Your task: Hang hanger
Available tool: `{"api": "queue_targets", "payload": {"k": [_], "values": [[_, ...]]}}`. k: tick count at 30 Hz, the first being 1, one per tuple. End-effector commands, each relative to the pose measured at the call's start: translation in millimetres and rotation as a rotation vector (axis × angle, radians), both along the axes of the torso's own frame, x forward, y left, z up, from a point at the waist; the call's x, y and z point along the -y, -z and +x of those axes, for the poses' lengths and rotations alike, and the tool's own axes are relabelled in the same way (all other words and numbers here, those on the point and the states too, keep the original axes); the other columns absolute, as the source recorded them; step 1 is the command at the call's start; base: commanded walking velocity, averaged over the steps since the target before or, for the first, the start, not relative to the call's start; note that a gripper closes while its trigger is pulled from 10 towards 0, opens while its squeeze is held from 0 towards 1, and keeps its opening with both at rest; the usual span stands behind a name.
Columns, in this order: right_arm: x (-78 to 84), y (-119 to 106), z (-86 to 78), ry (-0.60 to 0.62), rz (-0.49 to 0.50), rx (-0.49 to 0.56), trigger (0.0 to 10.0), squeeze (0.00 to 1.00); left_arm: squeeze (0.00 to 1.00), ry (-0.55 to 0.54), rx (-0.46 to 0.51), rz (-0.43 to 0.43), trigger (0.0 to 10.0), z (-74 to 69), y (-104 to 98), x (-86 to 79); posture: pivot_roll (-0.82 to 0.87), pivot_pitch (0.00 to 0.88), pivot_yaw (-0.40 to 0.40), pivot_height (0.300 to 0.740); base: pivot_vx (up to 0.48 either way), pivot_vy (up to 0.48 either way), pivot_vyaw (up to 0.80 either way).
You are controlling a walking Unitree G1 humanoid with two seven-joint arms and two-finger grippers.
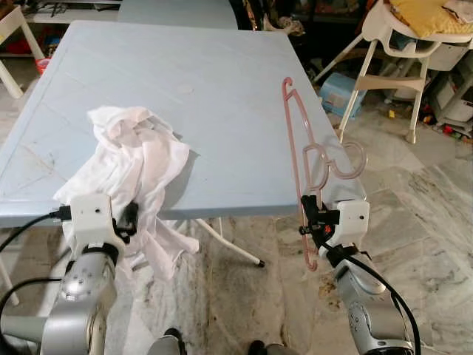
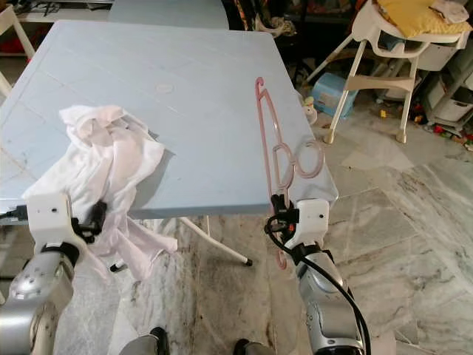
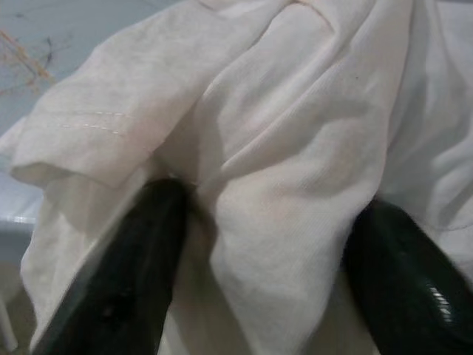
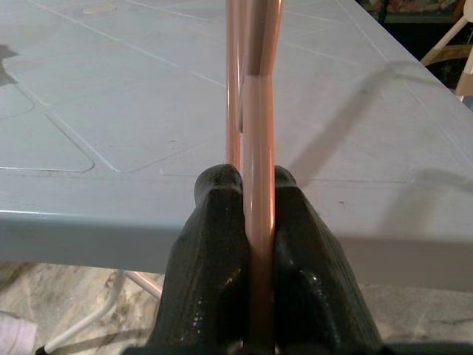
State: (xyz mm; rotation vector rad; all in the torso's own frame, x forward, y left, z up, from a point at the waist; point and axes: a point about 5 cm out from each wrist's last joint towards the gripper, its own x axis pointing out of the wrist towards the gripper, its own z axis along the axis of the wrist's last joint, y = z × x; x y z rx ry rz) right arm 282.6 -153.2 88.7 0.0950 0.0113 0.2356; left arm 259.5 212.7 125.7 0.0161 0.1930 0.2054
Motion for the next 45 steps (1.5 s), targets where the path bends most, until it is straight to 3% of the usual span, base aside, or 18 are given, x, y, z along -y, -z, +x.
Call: {"api": "queue_targets", "payload": {"k": [1,14,21,27,34,35,36,37,38,41,42,44,45], "values": [[4.2,20,-6.1,0.011,-0.017,-0.103,10.0,0.00,0.00,-0.011,-0.012,-0.009,0.0,0.9,4,-2.1,0.05,0.141,-0.053,0.740,0.000,0.000,0.00],[6.2,20,-7.1,0.020,-0.019,-0.102,10.0,0.00,0.00,-0.101,-0.010,-0.024,0.0,13.9,13,-13.4,0.04,0.142,-0.056,0.740,0.000,0.000,0.00],[7.3,20,-7.8,0.022,-0.022,-0.104,10.0,0.00,0.00,-0.066,0.011,-0.013,0.0,35.4,8,-13.2,0.02,0.146,-0.052,0.740,0.000,0.000,0.00],[10.9,18,-9.0,0.034,-0.014,-0.099,10.0,0.00,0.00,-0.104,0.036,-0.026,0.0,56.8,-1,-21.4,0.00,0.148,-0.048,0.740,0.000,0.000,0.00],[14.3,19,-13.6,0.043,-0.014,-0.102,10.0,0.00,0.00,-0.142,0.111,0.005,0.0,78.7,-23,-27.1,-0.02,0.150,-0.042,0.740,0.000,0.000,0.00],[14.7,19,-14.1,0.045,-0.013,-0.102,10.0,0.00,0.00,-0.136,0.123,0.015,4.4,81.3,-27,-24.5,-0.02,0.151,-0.040,0.740,0.000,0.000,0.00],[15.0,18,-14.6,0.046,-0.012,-0.103,10.0,0.00,0.00,-0.132,0.131,0.024,4.4,83.2,-30,-22.6,-0.02,0.150,-0.040,0.740,0.000,0.000,0.00],[15.2,18,-15.1,0.048,-0.012,-0.103,10.0,0.00,0.00,-0.106,0.156,0.019,7.2,84.9,-33,-18.5,-0.02,0.149,-0.039,0.740,0.000,0.000,0.00],[15.2,18,-15.8,0.051,-0.012,-0.103,10.0,0.00,0.00,-0.077,0.170,0.000,6.5,85.8,-34,-12.6,-0.03,0.150,-0.036,0.740,0.000,0.000,0.00],[15.3,18,-16.8,0.053,-0.011,-0.102,10.0,0.00,0.00,-0.043,0.195,-0.045,6.9,86.0,-34,-5.5,-0.03,0.148,-0.033,0.740,0.000,0.000,0.00],[15.7,18,-16.8,0.056,-0.010,-0.102,10.0,0.00,0.00,-0.047,0.189,-0.035,4.7,85.9,-32,-5.5,-0.03,0.148,-0.033,0.740,0.000,0.000,0.00],[16.1,18,-16.9,0.059,-0.009,-0.102,10.0,0.00,0.00,-0.051,0.181,-0.022,4.7,85.7,-30,-5.4,-0.03,0.148,-0.033,0.740,0.000,0.000,0.00],[16.1,19,-17.3,0.060,-0.008,-0.102,10.0,0.00,0.00,-0.060,0.178,-0.021,3.6,85.9,-30,-7.0,-0.03,0.148,-0.031,0.740,0.277,0.000,0.00]]}}
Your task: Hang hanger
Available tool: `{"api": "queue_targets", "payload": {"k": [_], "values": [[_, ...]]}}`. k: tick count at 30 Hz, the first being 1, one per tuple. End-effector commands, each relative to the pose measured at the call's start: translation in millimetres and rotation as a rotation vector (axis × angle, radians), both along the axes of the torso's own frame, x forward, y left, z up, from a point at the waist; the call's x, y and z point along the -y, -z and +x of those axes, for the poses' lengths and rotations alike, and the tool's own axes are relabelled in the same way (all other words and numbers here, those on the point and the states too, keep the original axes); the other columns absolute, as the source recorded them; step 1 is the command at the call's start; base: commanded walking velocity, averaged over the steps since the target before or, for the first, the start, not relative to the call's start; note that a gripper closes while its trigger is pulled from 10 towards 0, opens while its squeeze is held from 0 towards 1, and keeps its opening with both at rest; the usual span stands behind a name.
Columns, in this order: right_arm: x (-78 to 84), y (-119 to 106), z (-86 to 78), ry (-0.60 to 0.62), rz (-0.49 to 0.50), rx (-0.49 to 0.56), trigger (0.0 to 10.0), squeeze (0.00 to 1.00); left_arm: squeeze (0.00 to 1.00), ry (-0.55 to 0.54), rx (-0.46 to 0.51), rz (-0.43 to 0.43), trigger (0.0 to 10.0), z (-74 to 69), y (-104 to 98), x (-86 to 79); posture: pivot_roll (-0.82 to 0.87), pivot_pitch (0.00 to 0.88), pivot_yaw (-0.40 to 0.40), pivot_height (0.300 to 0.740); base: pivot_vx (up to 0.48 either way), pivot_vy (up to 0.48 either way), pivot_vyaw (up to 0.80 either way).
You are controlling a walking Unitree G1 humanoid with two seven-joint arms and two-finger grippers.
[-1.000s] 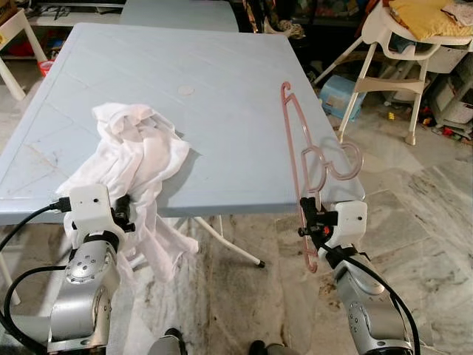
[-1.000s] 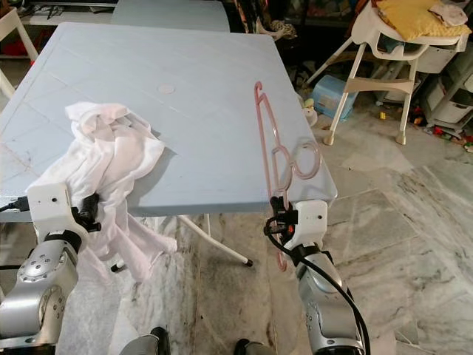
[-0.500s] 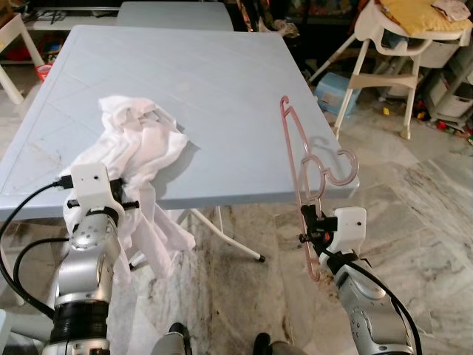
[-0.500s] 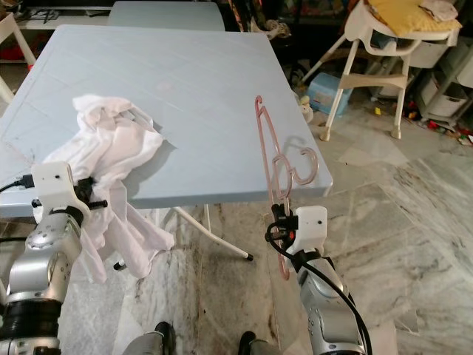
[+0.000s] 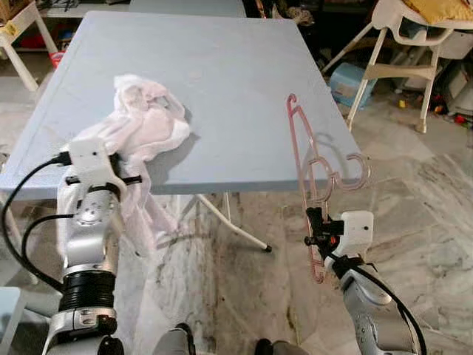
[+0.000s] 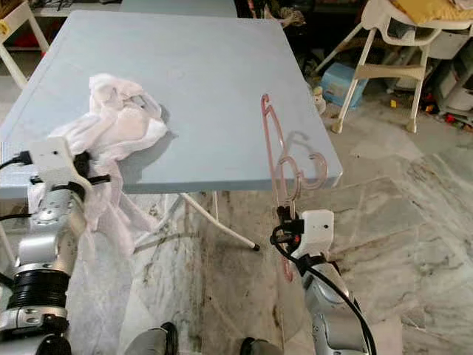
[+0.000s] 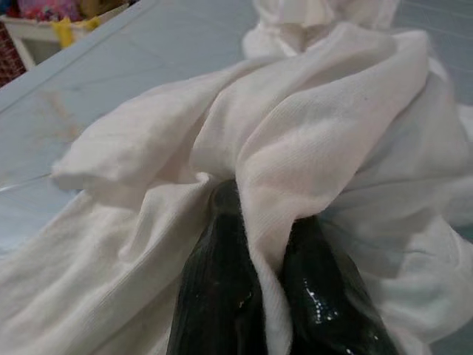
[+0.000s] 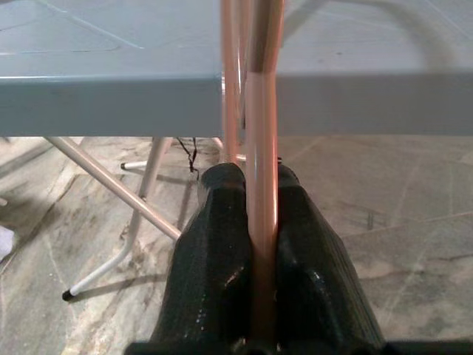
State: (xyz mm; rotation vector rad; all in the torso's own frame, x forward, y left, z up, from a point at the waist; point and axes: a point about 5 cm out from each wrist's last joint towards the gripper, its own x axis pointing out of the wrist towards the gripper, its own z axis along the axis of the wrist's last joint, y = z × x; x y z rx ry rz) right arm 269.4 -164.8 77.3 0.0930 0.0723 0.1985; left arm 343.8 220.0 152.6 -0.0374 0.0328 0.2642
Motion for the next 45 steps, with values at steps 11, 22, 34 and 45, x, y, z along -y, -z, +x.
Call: {"api": "queue_targets", "payload": {"k": [11,22,34,45], "values": [[1.4,8,-4.1,0.018,0.002,-0.046,10.0,0.00,0.00,-0.019,0.054,0.015,8.4,18.8,-22,-11.4,-0.02,0.154,-0.034,0.740,0.414,0.000,0.00],[-4.1,8,-2.6,0.020,0.007,-0.042,10.0,0.00,0.00,0.053,0.103,0.033,10.0,57.9,-63,6.9,-0.02,0.156,-0.019,0.740,0.454,0.000,0.00],[2.1,5,-3.6,0.079,-0.011,-0.011,10.0,0.00,0.00,0.185,0.350,0.098,10.0,78.3,-143,53.8,-0.06,0.145,0.003,0.740,0.199,0.000,0.00],[2.5,5,-7.6,0.091,-0.015,-0.006,10.0,0.00,0.00,0.255,0.491,0.310,10.0,72.2,-145,83.1,-0.07,0.147,-0.002,0.740,0.000,0.000,0.00]]}}
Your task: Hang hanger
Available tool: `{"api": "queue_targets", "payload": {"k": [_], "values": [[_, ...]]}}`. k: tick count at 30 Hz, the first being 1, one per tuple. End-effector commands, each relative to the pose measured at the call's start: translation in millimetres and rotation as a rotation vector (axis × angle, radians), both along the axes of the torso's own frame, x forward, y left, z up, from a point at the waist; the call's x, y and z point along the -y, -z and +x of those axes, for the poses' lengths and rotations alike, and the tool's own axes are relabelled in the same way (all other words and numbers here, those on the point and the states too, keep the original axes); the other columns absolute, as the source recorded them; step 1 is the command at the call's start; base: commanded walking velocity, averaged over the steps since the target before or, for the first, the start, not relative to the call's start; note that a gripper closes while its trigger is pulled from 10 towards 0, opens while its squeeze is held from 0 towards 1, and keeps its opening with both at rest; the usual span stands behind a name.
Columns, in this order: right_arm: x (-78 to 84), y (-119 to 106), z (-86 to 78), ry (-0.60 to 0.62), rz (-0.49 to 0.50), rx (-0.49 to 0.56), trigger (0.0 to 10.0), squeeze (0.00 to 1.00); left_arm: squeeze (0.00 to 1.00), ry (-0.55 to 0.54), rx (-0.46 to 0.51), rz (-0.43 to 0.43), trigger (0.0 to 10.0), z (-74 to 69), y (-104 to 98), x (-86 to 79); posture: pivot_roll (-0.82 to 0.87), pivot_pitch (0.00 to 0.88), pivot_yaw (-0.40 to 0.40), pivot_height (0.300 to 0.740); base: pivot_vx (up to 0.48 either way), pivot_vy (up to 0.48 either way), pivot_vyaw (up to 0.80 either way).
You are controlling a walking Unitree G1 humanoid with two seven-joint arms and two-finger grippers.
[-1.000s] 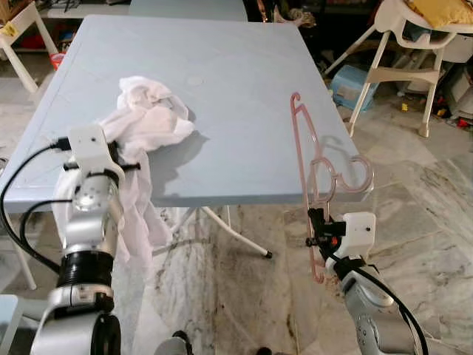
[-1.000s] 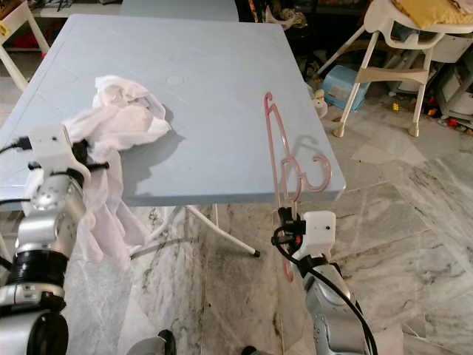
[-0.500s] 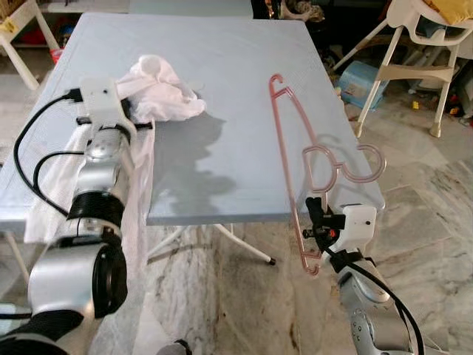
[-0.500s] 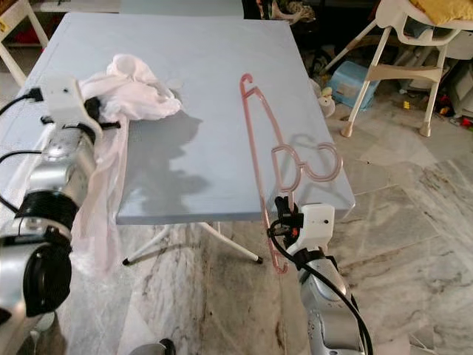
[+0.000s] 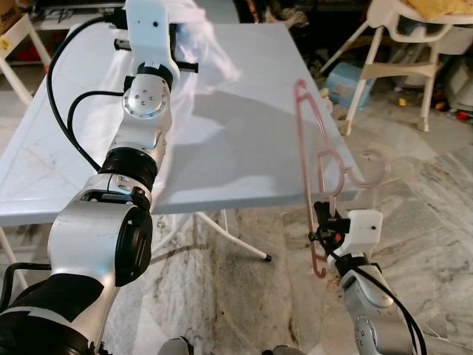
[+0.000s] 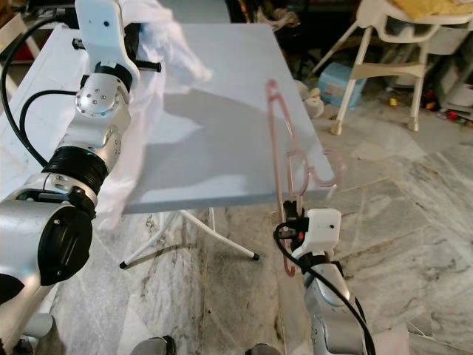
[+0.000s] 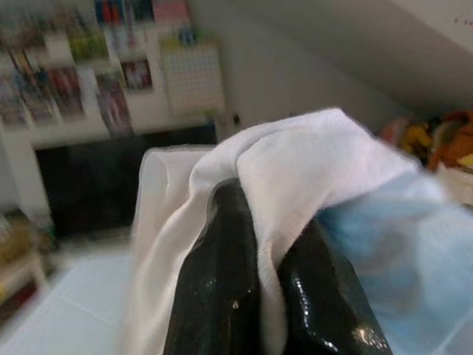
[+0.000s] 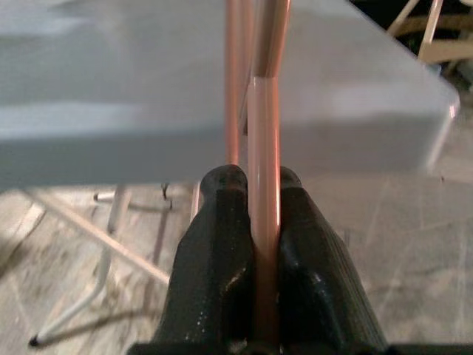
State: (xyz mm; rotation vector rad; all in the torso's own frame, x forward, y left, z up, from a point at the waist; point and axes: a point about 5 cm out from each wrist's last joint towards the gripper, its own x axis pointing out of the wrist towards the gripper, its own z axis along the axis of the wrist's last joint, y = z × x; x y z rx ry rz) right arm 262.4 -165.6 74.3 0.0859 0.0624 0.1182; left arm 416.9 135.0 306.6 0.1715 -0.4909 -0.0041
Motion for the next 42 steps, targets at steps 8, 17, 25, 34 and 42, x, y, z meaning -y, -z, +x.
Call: {"api": "queue_targets", "payload": {"k": [8,17,25,34,42], "values": [[1.8,3,-2.7,-0.001,-0.007,-0.024,10.0,0.00,0.00,-0.049,-0.201,-0.063,10.0,-6.3,79,-27.6,-0.07,0.158,-0.014,0.740,0.000,0.000,0.00],[0.8,3,-0.3,-0.010,-0.006,-0.028,10.0,0.00,0.00,-0.118,-0.257,-0.093,10.0,-14.8,106,-50.4,-0.06,0.149,-0.021,0.740,0.000,0.000,0.00],[0.8,3,1.1,-0.018,-0.005,-0.031,10.0,0.00,1.00,-0.162,-0.442,-0.045,10.0,-28.0,152,-68.5,-0.05,0.146,-0.027,0.740,0.000,0.000,0.00],[-1.1,3,3.0,-0.039,-0.004,-0.035,10.0,0.00,1.00,-0.564,-0.461,0.325,10.0,-38.2,137,-136.9,-0.04,0.147,-0.038,0.740,0.000,0.000,0.00],[-2.8,3,4.7,-0.050,-0.003,-0.035,10.0,0.00,1.00,-0.644,-0.373,0.448,10.0,-40.3,113,-154.8,-0.03,0.146,-0.044,0.740,0.000,0.000,0.00]]}}
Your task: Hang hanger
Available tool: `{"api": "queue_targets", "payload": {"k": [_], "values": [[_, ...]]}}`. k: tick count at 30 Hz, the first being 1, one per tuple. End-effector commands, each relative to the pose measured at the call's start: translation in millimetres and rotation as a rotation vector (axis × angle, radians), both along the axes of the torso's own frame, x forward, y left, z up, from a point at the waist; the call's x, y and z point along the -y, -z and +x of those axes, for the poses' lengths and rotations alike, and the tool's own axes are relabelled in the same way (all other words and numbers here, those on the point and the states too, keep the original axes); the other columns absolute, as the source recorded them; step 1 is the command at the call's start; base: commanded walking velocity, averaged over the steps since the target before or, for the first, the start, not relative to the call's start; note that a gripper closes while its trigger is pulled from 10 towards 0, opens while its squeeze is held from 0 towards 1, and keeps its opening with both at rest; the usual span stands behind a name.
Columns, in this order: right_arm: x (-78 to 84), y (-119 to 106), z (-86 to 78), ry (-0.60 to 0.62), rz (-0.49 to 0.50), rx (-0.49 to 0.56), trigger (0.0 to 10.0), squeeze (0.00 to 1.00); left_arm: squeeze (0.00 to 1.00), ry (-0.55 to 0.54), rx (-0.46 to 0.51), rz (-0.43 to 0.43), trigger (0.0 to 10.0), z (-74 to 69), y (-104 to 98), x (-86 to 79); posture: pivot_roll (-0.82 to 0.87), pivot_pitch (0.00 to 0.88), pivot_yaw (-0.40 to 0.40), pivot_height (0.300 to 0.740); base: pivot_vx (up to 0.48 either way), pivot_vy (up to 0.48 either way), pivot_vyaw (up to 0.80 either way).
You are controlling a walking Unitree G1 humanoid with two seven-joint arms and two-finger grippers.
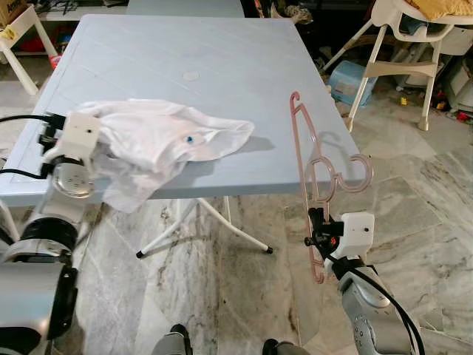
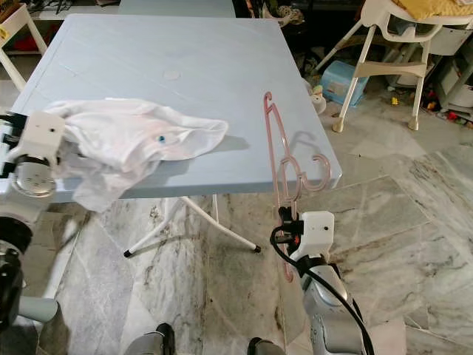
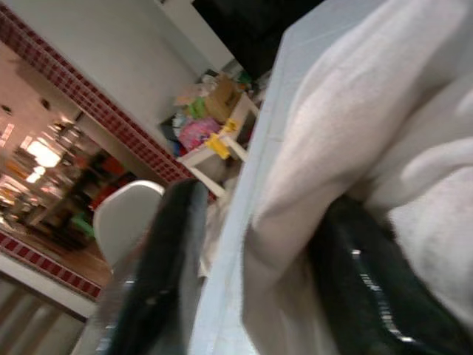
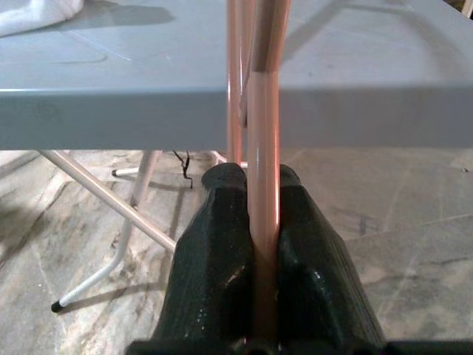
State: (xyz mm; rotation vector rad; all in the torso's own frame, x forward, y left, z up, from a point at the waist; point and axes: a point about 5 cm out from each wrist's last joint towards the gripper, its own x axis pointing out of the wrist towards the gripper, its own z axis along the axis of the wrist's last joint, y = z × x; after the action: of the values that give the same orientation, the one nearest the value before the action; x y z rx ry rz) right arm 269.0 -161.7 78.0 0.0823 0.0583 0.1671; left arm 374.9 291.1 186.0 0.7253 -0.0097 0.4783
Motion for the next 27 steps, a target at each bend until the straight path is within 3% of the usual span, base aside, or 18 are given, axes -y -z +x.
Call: {"api": "queue_targets", "payload": {"k": [1,5,7,9,11,13,14,18,22,24,27], "values": [[1.0,7,-1.5,-0.002,-0.002,-0.041,10.0,0.00,1.00,0.020,0.031,0.055,10.0,2.3,-9,4.3,-0.03,0.146,-0.044,0.740,0.000,0.000,0.00],[0.3,7,-1.2,-0.005,-0.001,-0.041,10.0,0.00,1.00,0.099,-0.015,0.000,10.0,3.4,1,12.0,-0.03,0.146,-0.044,0.740,0.000,0.000,0.00],[-0.4,7,-1.4,-0.009,-0.002,-0.042,10.0,0.00,1.00,0.190,-0.124,-0.018,10.0,4.2,13,18.9,-0.03,0.147,-0.048,0.740,0.000,0.000,0.00],[-0.4,7,-1.6,-0.011,-0.003,-0.042,10.0,0.00,1.00,0.189,-0.217,-0.098,10.0,3.3,24,17.3,-0.03,0.147,-0.048,0.740,0.000,0.000,0.00],[0.9,7,-1.7,-0.009,-0.005,-0.043,10.0,0.00,1.00,0.202,-0.287,-0.346,10.0,2.1,37,18.5,-0.03,0.147,-0.048,0.740,0.000,0.000,0.00],[2.1,7,-1.9,-0.008,-0.006,-0.043,10.0,0.00,1.00,0.225,-0.288,-0.502,10.0,3.2,39,21.1,-0.03,0.147,-0.049,0.740,0.000,0.000,0.00],[2.4,7,-1.9,-0.007,-0.006,-0.043,10.0,0.00,1.00,0.228,-0.282,-0.530,10.0,3.8,38,21.5,-0.03,0.147,-0.049,0.740,0.000,0.000,0.00],[3.2,7,-2.3,-0.007,-0.010,-0.045,10.0,0.00,1.00,0.262,-0.110,-0.708,10.0,12.9,11,24.1,-0.03,0.146,-0.050,0.740,0.000,0.000,0.00],[3.5,7,-2.8,-0.008,-0.012,-0.046,10.0,0.00,1.00,0.315,0.035,-0.682,10.0,14.6,-12,25.2,-0.03,0.144,-0.052,0.740,0.000,0.000,0.00],[3.0,8,-2.4,-0.012,-0.012,-0.047,10.0,0.00,1.00,0.355,0.130,-0.527,10.0,8.9,-27,29.4,-0.03,0.144,-0.053,0.740,0.000,0.000,0.00],[1.9,7,-0.9,-0.016,-0.011,-0.047,10.0,0.00,1.00,0.384,0.177,-0.433,10.0,0.6,-28,36.5,-0.03,0.144,-0.053,0.740,0.000,0.000,0.00]]}}
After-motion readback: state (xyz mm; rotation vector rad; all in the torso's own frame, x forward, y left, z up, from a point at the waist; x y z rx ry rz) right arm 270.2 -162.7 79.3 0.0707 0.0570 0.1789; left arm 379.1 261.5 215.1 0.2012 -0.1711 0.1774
